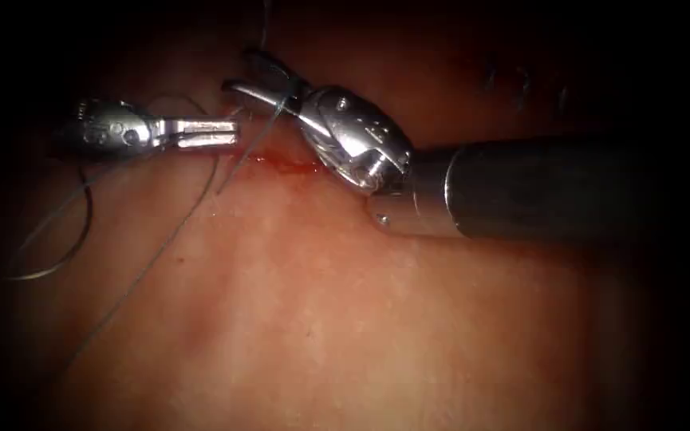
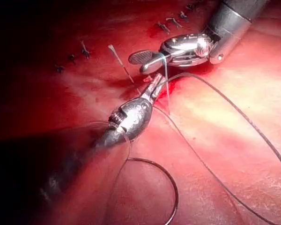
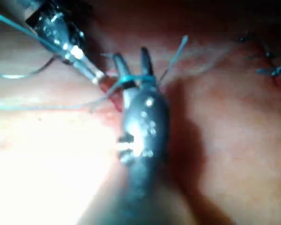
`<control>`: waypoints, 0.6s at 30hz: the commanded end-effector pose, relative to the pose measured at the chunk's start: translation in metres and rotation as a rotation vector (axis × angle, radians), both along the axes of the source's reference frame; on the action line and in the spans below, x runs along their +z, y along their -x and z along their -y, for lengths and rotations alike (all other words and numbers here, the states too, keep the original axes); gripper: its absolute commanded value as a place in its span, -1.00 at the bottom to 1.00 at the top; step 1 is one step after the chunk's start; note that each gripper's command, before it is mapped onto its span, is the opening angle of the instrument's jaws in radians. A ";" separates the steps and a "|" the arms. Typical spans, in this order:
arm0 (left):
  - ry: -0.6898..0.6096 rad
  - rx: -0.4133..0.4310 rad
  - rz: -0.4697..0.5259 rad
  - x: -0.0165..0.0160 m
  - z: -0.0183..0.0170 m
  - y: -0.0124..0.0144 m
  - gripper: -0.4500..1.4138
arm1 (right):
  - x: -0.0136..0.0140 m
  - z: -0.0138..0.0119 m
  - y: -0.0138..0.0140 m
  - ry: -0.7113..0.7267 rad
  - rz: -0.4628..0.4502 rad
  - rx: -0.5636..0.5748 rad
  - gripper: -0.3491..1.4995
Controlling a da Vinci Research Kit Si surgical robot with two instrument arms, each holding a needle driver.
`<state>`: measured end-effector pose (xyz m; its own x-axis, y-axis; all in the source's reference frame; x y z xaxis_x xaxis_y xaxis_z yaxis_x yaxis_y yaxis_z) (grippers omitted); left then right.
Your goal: Wound Closure
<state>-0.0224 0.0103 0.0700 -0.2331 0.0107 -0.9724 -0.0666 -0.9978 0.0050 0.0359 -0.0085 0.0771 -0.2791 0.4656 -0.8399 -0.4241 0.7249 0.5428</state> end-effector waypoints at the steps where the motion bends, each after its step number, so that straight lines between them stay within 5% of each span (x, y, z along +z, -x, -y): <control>1: 0.003 0.000 0.001 0.0008 -0.0006 0.0006 -1.00 | 0.0005 -0.0007 -0.0003 0.003 0.006 0.010 0.09; 18: 0.006 0.004 0.000 0.0017 -0.0015 0.0006 -1.00 | 0.0031 -0.0010 0.0007 -0.067 0.089 0.057 0.11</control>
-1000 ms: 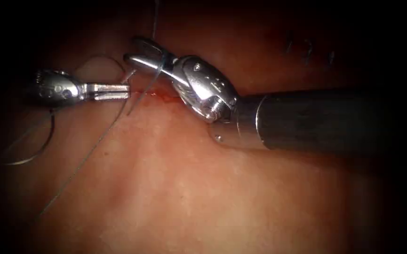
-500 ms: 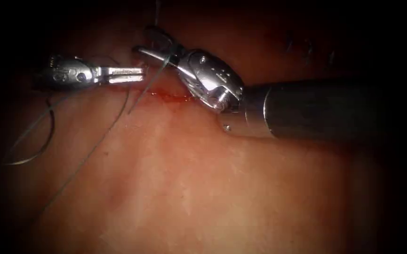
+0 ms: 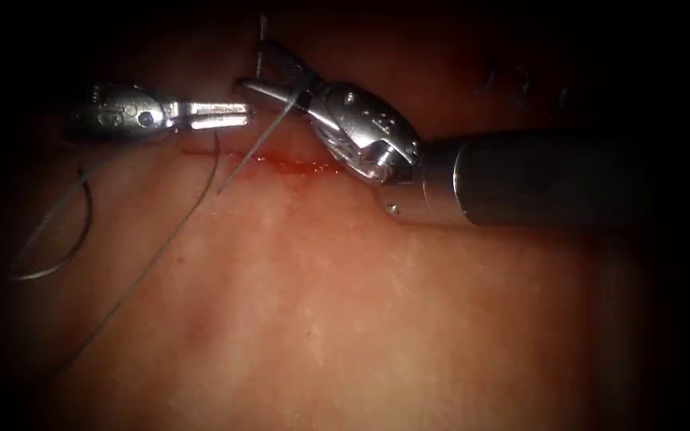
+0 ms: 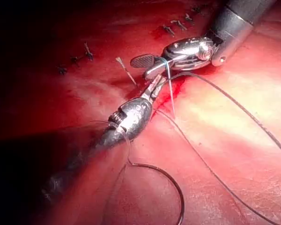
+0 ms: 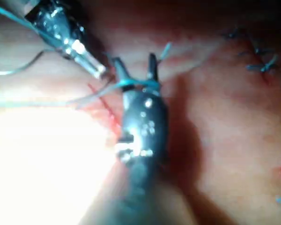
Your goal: Wound Closure
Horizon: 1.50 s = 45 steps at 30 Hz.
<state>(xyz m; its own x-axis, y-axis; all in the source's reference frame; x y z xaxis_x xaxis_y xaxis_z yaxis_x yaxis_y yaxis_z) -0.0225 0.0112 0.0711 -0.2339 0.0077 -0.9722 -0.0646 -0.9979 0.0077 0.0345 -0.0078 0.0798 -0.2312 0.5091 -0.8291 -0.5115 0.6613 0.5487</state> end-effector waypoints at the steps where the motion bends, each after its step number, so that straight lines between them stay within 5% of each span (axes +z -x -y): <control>1: 0.003 0.002 0.000 0.0006 -0.0006 0.0005 -1.00 | 0.0005 -0.0004 -0.0007 -0.002 -0.002 0.005 0.09; 40: 0.004 0.005 -0.008 0.0017 -0.0008 0.0009 -1.00 | 0.0044 -0.0009 -0.0036 -0.277 0.002 0.013 0.36; 45: 0.004 0.005 -0.008 0.0017 -0.0008 0.0009 -1.00 | 0.0042 -0.0010 -0.0035 -0.276 -0.005 0.012 0.07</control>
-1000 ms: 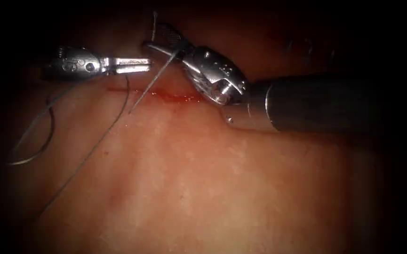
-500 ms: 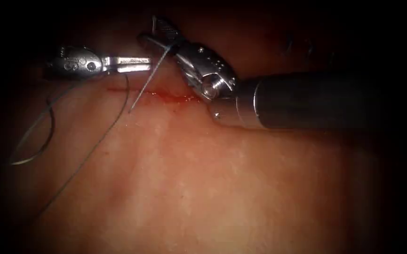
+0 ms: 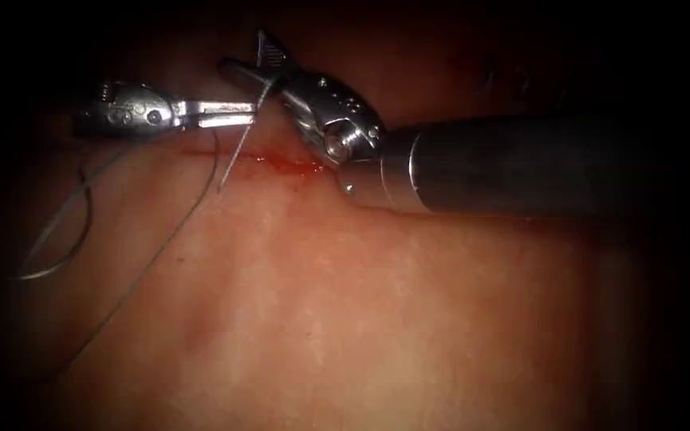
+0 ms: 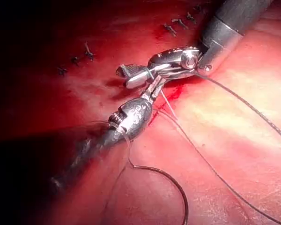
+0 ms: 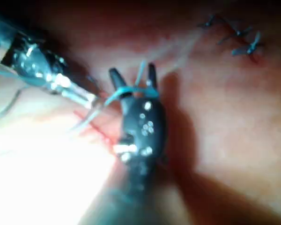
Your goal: Wound Closure
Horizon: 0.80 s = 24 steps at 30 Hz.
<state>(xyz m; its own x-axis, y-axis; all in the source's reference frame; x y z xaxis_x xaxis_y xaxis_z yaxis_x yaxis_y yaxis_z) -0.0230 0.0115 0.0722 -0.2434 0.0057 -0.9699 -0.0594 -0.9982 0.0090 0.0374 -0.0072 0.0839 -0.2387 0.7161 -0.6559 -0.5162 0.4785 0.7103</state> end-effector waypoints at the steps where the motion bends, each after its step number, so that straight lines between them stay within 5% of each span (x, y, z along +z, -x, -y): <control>1: 0.003 0.000 0.001 0.0006 -0.0005 0.0004 -1.00 | 0.0001 -0.0004 -0.0006 0.008 -0.008 0.009 -0.09; 4: 0.003 0.000 0.002 0.0006 -0.0005 0.0004 -1.00 | -0.0001 -0.0004 -0.0004 0.007 -0.017 0.020 -0.51; 5: 0.003 0.000 0.002 0.0006 -0.0005 0.0003 -1.00 | -0.0001 -0.0004 -0.0004 0.009 -0.031 0.003 -1.00; 17: -0.002 -0.001 -0.001 0.0008 -0.0010 -0.0009 -1.00 | -0.0026 0.0002 -0.0001 0.058 -0.029 -0.024 -1.00; 24: -0.031 -0.031 -0.021 0.0005 -0.0033 -0.0034 -1.00 | -0.0050 0.0026 -0.0021 0.136 0.025 -0.018 -1.00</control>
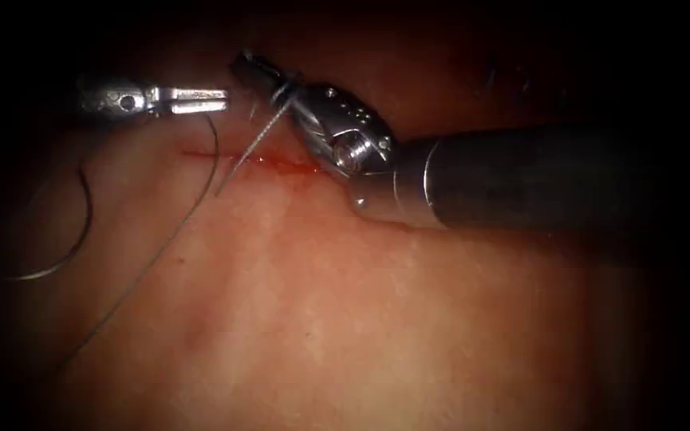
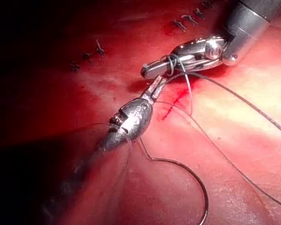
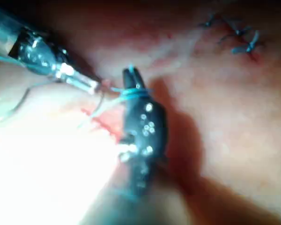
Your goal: Wound Closure
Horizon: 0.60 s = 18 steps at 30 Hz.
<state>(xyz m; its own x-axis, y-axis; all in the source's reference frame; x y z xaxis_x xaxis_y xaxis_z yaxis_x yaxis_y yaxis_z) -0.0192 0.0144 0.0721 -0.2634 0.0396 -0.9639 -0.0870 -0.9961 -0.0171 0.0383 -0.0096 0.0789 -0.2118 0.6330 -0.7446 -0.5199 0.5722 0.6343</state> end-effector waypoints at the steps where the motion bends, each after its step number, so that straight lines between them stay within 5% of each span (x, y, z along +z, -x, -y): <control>1: -0.012 -0.007 0.000 0.0005 -0.0009 0.0000 -1.00 | -0.0005 0.0006 -0.0015 0.029 0.023 0.004 -1.00; 7: -0.052 -0.039 -0.017 0.0013 -0.0040 -0.0014 -1.00 | -0.0017 0.0030 -0.0023 0.078 0.119 0.015 -1.00; 18: -0.067 -0.043 -0.068 0.0035 -0.0081 -0.0002 -1.00 | -0.0042 0.0059 -0.0049 0.044 0.329 -0.010 -1.00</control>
